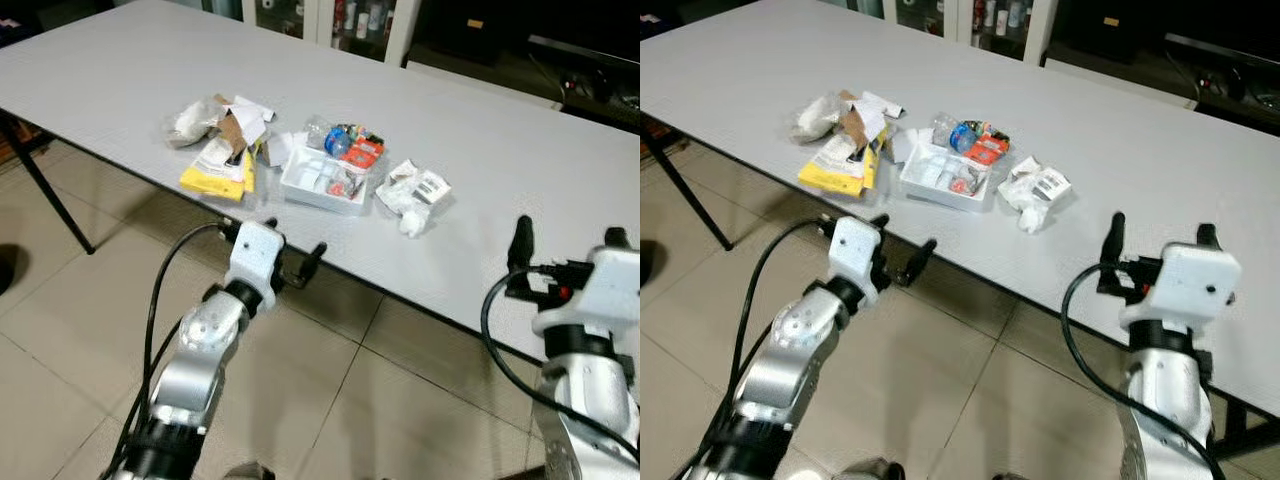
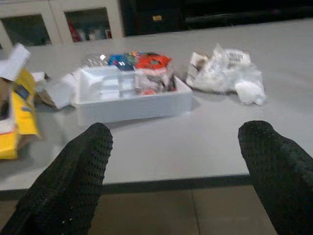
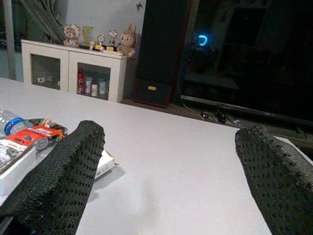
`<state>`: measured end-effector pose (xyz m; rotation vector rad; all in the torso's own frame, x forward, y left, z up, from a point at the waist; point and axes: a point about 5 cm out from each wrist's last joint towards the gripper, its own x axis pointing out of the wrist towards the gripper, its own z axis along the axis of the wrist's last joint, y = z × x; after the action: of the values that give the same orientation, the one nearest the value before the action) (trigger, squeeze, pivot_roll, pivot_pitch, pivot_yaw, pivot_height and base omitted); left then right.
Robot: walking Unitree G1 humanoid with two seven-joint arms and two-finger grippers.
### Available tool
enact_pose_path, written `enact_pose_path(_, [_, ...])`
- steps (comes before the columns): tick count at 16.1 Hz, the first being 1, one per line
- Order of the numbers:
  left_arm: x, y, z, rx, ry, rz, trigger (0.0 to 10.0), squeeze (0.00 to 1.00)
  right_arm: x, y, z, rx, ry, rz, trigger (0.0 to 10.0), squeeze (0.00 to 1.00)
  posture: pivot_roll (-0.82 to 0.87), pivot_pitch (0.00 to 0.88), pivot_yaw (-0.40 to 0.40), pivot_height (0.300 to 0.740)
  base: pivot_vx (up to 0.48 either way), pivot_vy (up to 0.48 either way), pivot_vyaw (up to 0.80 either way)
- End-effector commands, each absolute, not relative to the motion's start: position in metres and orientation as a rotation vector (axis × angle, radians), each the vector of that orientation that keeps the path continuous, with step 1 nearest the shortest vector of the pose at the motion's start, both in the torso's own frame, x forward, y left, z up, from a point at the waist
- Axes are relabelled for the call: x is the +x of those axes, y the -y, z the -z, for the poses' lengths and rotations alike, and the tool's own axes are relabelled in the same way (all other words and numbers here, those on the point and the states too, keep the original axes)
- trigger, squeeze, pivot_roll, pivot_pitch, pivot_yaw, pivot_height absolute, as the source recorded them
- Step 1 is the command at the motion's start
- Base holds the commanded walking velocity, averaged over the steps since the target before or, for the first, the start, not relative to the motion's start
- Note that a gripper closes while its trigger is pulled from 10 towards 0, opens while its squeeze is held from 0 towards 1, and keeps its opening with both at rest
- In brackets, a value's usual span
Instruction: Picking trash to rubbish bin
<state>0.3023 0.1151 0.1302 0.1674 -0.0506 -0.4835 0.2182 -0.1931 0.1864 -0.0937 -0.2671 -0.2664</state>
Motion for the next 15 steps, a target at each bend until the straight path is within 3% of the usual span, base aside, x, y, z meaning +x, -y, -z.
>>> enact_pose_path(1, [0.302, -0.113, -0.134, 0.175, 0.054, 0.484, 10.0, 0.0, 0.218, 0.197, -0.184, -0.097, 0.243, 0.274, 10.0, 0.0, 0.15, 0.08, -0.061, 0.74, 0.0, 0.0, -0.8])
enact_pose_path(15, [0.313, -0.104, -0.143, 0.151, 0.049, 0.471, 10.0, 0.0, 0.219, 0.197, -0.184, -0.089, 0.242, 0.29, 10.0, 0.0, 0.14, 0.064, -0.049, 0.74, 0.0, 0.0, -0.8])
